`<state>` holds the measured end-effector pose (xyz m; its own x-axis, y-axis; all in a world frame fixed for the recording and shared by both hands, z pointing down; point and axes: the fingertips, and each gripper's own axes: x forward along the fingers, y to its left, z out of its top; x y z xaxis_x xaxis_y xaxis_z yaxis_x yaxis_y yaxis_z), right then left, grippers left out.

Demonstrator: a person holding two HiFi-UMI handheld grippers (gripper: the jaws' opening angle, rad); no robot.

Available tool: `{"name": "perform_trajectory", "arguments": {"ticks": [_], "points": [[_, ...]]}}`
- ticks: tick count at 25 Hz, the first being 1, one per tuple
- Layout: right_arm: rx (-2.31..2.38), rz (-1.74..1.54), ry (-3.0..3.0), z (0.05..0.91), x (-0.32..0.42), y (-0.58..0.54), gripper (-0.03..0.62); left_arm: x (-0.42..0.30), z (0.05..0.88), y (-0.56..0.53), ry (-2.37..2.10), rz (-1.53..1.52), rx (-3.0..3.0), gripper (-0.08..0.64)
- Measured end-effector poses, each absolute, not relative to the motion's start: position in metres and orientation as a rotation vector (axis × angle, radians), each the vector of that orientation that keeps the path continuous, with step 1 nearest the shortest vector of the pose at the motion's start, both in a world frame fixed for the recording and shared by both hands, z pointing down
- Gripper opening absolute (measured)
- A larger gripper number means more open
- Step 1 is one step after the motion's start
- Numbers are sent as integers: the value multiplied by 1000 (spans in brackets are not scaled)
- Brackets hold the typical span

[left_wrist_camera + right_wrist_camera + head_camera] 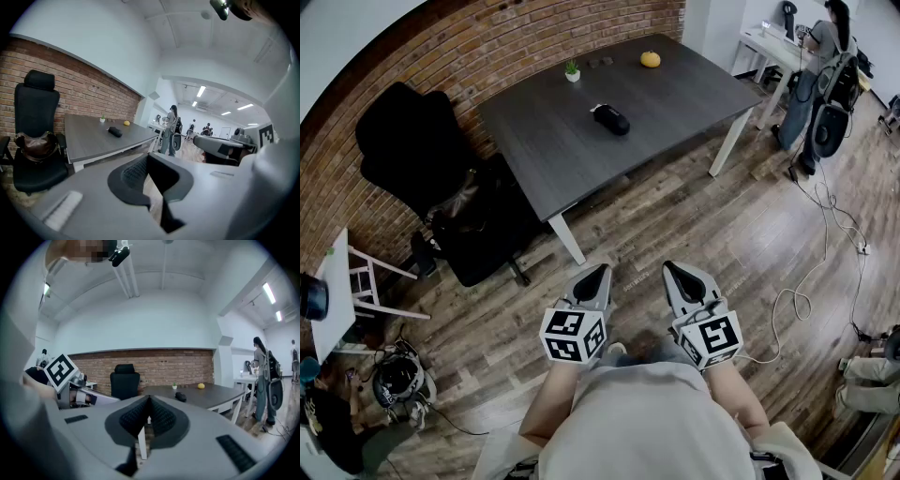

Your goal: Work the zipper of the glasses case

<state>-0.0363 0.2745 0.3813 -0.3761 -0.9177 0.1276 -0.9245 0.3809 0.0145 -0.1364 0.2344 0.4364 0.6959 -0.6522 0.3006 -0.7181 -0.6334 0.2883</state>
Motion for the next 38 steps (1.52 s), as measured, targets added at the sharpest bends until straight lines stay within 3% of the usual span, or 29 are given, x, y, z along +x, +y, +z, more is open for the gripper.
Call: {"name": "perform_trajectory", "arguments": {"ticks": [18,27,33,38], "points": [[1682,114,-2502,384,-68,303,3,-163,424,256,-1031,189,2556,12],[1700,179,-2497,394,-77,292,257,-174,422,247,-968,204,2597,187],[1699,224,-2519,399,-67,273,327,-168,424,230,-970,219,2600,265],[1698,248,-2524,408,-49,239,342,-154,432,199,-977,223,2577,276]]}}
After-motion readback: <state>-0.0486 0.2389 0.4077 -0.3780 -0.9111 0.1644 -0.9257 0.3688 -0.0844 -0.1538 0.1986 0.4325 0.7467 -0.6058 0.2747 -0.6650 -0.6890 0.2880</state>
